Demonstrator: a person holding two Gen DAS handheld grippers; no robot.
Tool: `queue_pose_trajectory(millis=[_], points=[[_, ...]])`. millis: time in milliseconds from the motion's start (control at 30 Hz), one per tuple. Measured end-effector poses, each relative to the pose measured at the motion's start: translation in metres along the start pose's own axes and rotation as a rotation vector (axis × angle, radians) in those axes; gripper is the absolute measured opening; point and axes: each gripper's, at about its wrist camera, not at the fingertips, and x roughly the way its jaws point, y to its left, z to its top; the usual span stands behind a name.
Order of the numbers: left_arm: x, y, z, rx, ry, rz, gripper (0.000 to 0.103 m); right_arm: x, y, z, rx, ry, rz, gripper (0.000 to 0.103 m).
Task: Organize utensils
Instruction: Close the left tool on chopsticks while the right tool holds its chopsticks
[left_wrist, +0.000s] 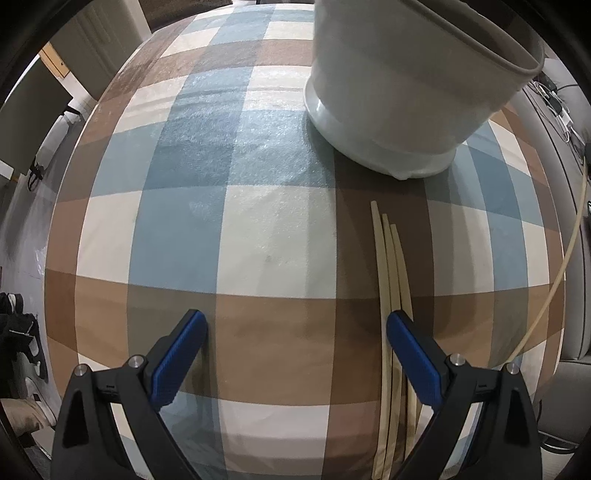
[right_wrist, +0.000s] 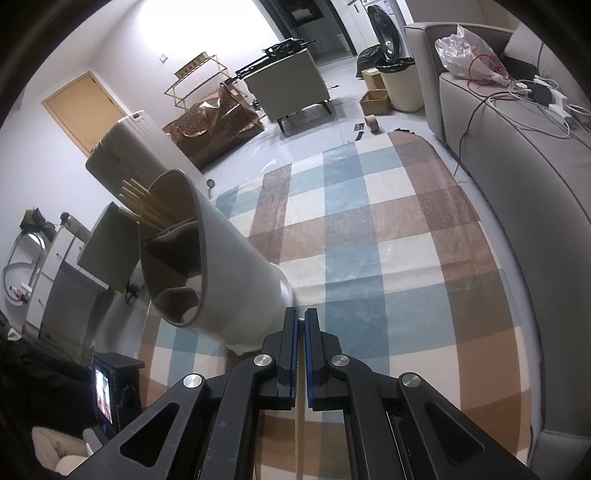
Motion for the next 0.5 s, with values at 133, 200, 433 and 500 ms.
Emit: queue_pose_trajectory(millis=[133,200,433,500], points=[[0.003,-0.005,0.011,0.029,0.007,0.039,0.097,0.001,-0.002,0.000,0.005,0.002,-0.006,0.003],[0.004,-0.006,0.013,0.025,0.000,0.041,0.097,0.001,-0.002,0.000,0.006,0.004,-0.009,0.003],[0.002,-0.004,0.026,0.032,-0.025,0.048,0.091,0.001,-0.003,0.000,0.004,0.002,-0.010,0.003],[0.001,-0.004,0.036,0.020,-0.041,0.024,0.078,0.001,-0.005,0.000,0.004,0.003,-0.011,0.003]])
